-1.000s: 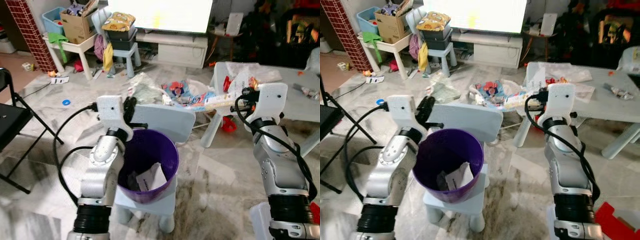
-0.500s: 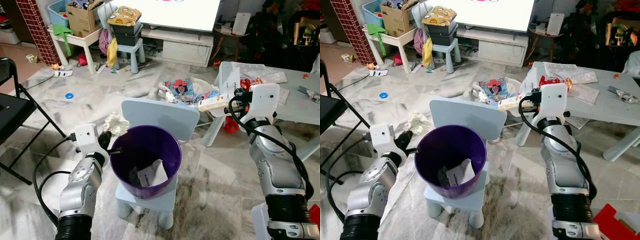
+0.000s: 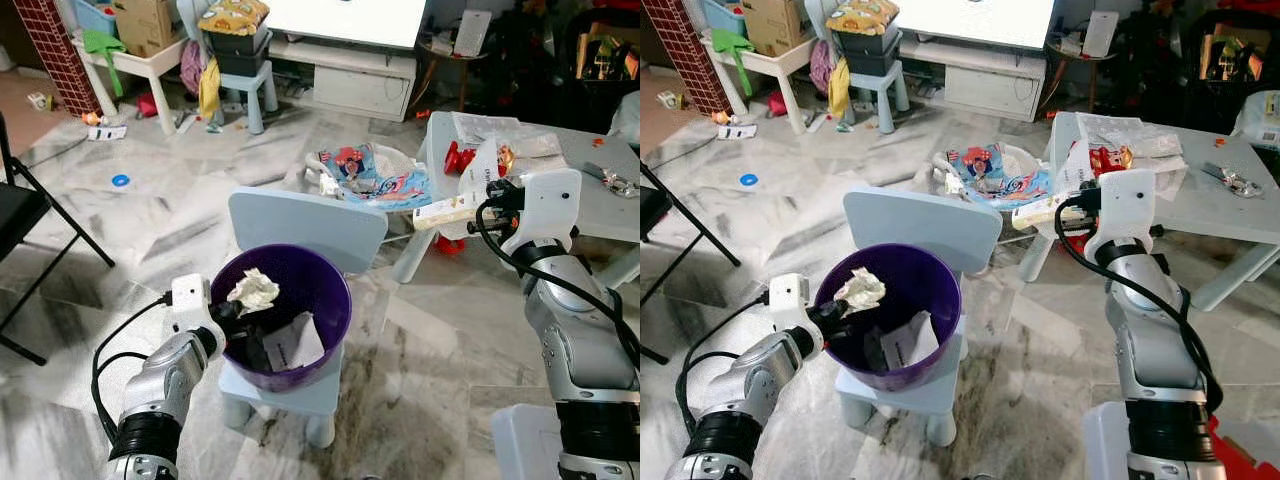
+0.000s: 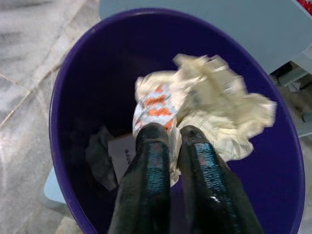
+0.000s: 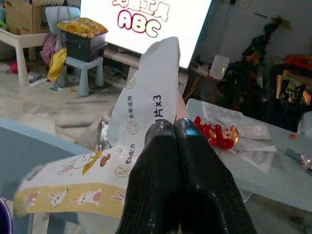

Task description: Picking trash to rubbish bin

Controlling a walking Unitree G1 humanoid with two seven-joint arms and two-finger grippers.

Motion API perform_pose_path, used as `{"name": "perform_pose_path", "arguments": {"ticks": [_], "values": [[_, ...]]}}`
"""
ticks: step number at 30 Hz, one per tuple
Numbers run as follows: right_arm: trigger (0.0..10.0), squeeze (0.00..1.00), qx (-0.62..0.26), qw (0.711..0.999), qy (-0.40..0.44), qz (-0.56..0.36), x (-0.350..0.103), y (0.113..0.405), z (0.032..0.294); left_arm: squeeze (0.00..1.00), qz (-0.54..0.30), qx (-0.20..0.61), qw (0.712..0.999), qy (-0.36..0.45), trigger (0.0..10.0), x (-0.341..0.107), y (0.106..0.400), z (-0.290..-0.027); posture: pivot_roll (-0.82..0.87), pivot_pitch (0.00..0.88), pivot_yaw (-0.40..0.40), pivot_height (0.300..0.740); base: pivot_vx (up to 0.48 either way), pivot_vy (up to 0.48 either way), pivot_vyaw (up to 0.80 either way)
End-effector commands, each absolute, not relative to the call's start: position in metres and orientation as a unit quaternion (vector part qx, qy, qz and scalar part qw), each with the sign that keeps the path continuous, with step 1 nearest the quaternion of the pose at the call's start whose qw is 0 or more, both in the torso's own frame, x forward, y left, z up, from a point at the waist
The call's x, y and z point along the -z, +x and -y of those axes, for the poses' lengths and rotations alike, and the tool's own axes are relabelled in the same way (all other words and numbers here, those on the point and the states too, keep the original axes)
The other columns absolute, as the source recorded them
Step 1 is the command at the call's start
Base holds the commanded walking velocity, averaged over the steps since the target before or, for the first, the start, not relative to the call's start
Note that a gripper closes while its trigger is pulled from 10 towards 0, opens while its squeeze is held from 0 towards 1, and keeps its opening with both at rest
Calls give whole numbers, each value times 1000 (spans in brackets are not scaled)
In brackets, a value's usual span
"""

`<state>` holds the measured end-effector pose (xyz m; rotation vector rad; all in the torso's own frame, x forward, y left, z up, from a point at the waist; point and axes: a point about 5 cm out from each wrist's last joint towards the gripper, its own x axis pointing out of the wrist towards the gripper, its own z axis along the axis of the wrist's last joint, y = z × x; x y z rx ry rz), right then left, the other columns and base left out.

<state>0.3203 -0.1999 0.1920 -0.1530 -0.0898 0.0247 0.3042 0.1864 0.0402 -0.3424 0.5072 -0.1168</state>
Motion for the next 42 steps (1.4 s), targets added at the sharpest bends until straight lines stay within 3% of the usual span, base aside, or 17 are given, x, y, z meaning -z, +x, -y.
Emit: {"name": "perform_pose_path", "arguments": {"ticks": [1,10,16,23,24,32,42], "values": [[10000,0,-13,995,-85,54,-199,319,202,1000,-249,49,952,-168,10000,-37,303,-187,-58,134,-122,740,0,0,0],[10000,0,-16,995,-77,56,-199,324,197,1000,-246,38,955,-161,10000,-36,307,-200,-32,105,-104,740,0,0,0],[10000,0,-31,995,-62,65,-201,333,187,1000,-163,-23,982,-89,10000,-69,318,-223,41,84,-110,740,0,0,0],[10000,0,-91,994,-17,61,-191,349,149,996,-59,-26,997,-43,10000,-112,288,-205,158,56,-93,740,0,0,0],[10000,0,-114,992,1,49,-183,352,137,0,-58,-18,998,-35,10000,-117,277,-195,182,55,-83,740,0,0,0],[10000,0,-176,983,46,3,-152,357,89,0,-85,2,995,-46,10000,-131,229,-165,295,90,-80,740,0,0,0],[10000,0,-257,959,79,-92,-113,350,36,0,-143,-5,988,-54,10000,-124,196,-163,360,96,-81,740,0,0,0]]}}
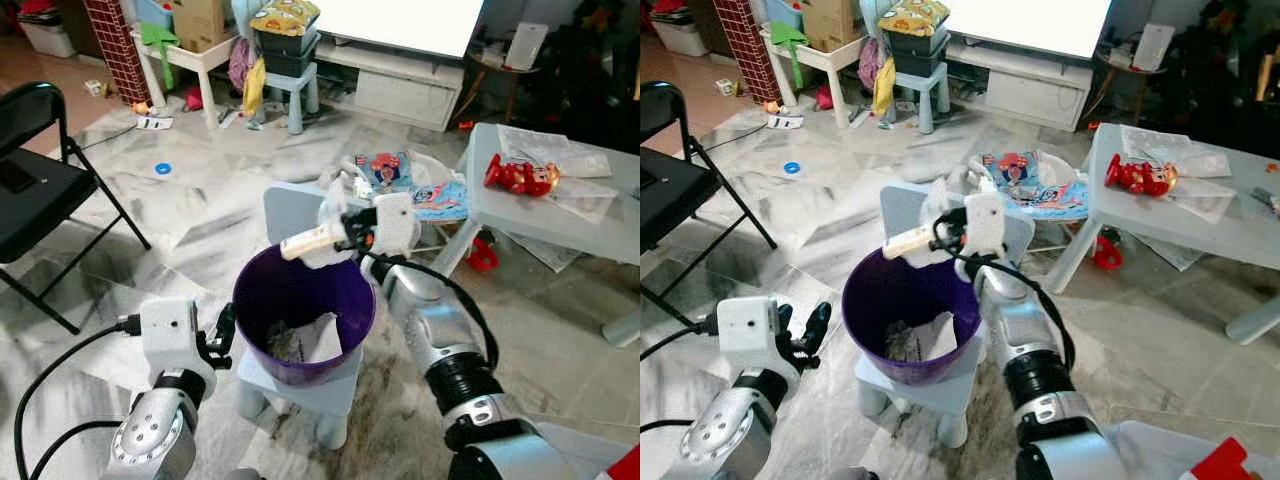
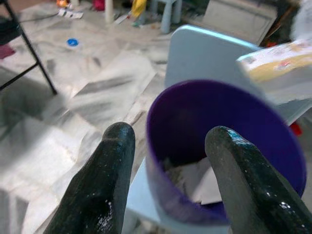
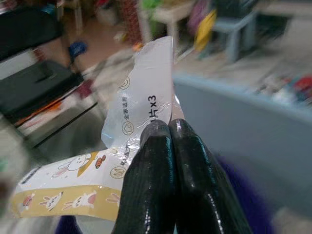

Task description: Picking trash to rubbish bin

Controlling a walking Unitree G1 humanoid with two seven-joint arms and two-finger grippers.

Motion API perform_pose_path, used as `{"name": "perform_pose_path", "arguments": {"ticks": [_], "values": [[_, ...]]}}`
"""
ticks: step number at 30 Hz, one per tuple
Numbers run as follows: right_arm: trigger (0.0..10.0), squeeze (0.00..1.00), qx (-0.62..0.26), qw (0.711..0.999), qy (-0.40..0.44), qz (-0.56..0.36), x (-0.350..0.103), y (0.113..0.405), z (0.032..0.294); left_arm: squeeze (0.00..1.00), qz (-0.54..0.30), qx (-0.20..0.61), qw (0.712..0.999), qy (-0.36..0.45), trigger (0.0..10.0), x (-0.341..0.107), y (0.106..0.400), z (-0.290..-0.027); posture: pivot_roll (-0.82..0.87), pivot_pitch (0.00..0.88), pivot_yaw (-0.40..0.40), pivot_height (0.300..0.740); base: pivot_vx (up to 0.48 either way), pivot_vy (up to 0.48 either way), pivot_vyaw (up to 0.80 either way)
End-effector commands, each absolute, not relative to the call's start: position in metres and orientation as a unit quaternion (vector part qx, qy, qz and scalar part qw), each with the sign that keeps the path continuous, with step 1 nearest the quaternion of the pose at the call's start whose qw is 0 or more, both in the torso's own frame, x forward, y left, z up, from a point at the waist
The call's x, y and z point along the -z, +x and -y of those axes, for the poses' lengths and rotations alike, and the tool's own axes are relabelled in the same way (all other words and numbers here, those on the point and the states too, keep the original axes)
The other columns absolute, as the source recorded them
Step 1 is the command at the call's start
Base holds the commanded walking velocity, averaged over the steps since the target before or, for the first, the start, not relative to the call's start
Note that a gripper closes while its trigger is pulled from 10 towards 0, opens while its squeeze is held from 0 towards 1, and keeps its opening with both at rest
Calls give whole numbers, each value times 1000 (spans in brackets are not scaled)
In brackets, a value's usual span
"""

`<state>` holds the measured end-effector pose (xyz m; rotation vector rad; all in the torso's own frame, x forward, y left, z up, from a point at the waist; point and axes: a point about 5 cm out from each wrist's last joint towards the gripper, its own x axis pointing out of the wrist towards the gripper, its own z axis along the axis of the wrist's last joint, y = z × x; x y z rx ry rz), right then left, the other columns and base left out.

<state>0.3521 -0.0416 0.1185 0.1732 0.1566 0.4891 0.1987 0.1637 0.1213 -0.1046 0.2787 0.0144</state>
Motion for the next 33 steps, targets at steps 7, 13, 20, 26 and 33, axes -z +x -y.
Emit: {"name": "perform_pose_path", "arguments": {"ticks": [7,13,20,26,33], "values": [[10000,0,-291,946,67,-129,-91,339,12,0,-202,15,976,-75,10000,-117,179,-164,375,101,-71,740,0,0,0],[10000,0,-283,947,76,-135,-86,337,10,0,-212,31,974,-77,10000,-116,179,-159,371,102,-67,740,0,0,0],[10000,1000,-284,946,85,-133,-84,334,2,0,-223,52,970,-81,10000,-117,180,-151,356,101,-67,740,0,0,0],[10000,1000,-276,948,86,-133,-83,335,2,0,-224,53,970,-80,10000,-117,182,-150,354,98,-74,740,0,0,0],[10000,1000,-265,952,89,-125,-84,338,8,0,-218,55,971,-83,10000,-118,187,-148,345,97,-82,740,0,0,0]]}}
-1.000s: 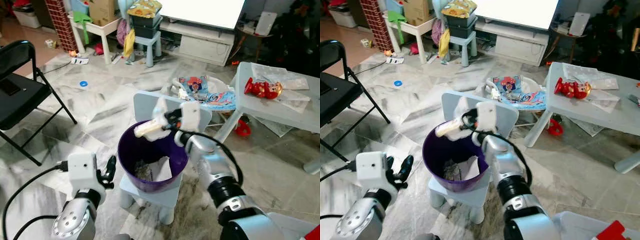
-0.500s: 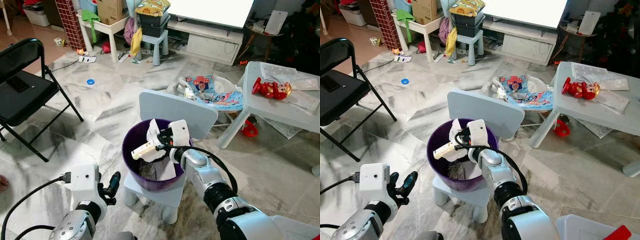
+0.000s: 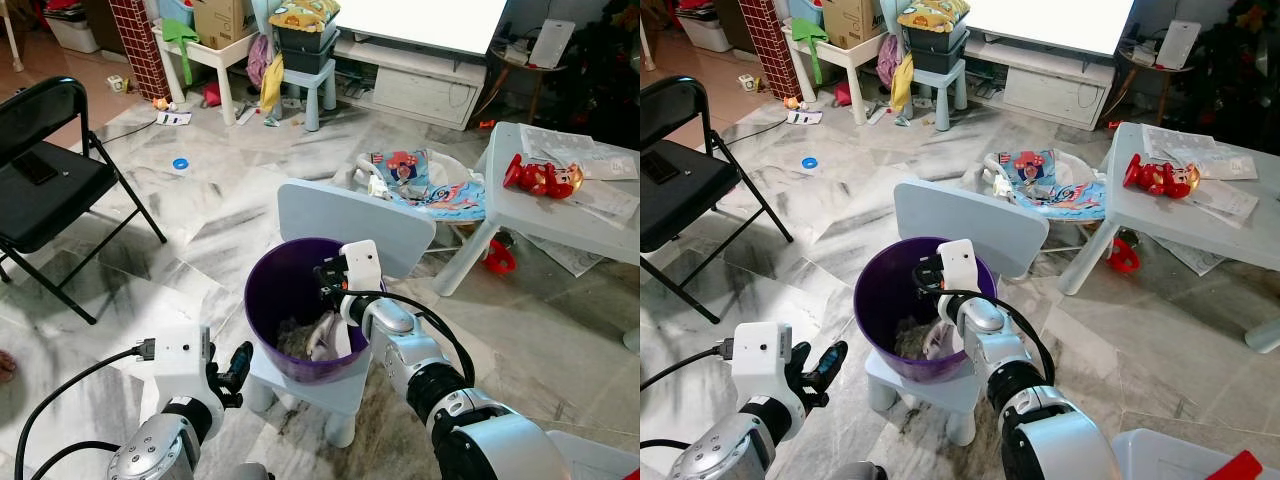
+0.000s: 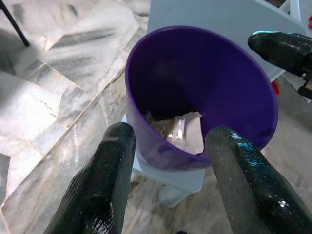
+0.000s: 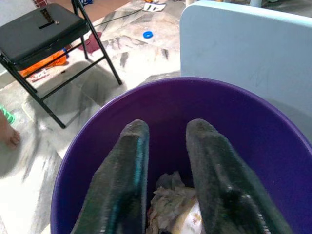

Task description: Picking trash to rubbish bin

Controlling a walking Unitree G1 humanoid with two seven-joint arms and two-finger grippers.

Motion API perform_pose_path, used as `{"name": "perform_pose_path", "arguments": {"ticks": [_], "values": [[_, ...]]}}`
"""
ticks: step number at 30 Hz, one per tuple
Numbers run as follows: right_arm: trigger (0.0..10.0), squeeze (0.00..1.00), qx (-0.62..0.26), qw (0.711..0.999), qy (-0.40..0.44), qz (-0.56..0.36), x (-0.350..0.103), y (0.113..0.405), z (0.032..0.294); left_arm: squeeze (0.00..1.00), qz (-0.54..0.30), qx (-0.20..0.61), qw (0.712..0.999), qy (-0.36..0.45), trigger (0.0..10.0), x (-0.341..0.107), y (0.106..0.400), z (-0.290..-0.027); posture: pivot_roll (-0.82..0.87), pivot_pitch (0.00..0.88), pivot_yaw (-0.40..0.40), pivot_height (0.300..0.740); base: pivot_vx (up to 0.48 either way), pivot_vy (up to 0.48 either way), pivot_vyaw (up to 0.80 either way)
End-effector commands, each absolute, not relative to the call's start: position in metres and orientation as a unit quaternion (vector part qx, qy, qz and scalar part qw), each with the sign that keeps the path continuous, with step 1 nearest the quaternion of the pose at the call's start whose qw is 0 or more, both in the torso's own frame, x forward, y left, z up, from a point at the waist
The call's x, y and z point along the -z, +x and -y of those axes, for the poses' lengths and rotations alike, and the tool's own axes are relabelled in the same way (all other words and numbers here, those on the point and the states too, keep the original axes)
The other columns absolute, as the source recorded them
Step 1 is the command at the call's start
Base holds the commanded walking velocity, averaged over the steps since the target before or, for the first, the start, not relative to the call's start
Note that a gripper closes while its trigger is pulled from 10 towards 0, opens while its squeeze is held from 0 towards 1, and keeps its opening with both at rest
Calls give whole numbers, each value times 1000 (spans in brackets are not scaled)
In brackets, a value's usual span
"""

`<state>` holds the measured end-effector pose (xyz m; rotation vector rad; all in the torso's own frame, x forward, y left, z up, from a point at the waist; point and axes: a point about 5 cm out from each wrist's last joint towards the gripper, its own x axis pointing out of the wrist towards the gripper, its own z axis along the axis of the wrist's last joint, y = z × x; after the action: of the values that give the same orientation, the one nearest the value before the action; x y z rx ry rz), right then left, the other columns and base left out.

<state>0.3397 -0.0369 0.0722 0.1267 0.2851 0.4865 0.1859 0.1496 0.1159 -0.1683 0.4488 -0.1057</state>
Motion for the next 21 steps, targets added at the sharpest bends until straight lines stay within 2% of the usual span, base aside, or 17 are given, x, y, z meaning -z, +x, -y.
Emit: {"name": "perform_pose_path", "arguments": {"ticks": [1,4,9,11,12,16,19,21], "values": [[10000,1000,-263,953,89,-119,-87,339,10,0,-214,55,972,-84,10000,-119,189,-148,345,97,-82,740,0,0,0],[10000,1000,-256,958,87,-96,-95,345,15,0,-195,59,975,-87,10000,-123,196,-146,319,87,-82,740,0,0,0],[10000,1000,-225,970,85,-27,-123,362,39,0,-144,66,983,-91,10000,-136,219,-139,275,74,-78,740,0,0,0],[10000,1000,-200,976,87,10,-138,369,58,0,-120,74,986,-90,10000,-142,230,-135,239,65,-74,740,0,0,0],[10000,1000,-200,976,87,10,-138,369,58,0,-120,74,986,-90,10000,-142,230,-135,239,65,-74,740,0,0,0],[10000,1000,-166,982,75,56,-156,372,88,0,-87,77,988,-97,10000,-148,243,-132,178,51,-65,740,0,0,0],[10000,1000,-139,985,64,85,-167,367,113,0,-57,71,991,-94,10000,-154,252,-132,147,45,-58,740,0,0,0],[10000,1000,-112,987,48,105,-175,357,139,0,-33,80,993,-80,10000,-159,256,-131,118,39,-50,740,0,0,0]]}}
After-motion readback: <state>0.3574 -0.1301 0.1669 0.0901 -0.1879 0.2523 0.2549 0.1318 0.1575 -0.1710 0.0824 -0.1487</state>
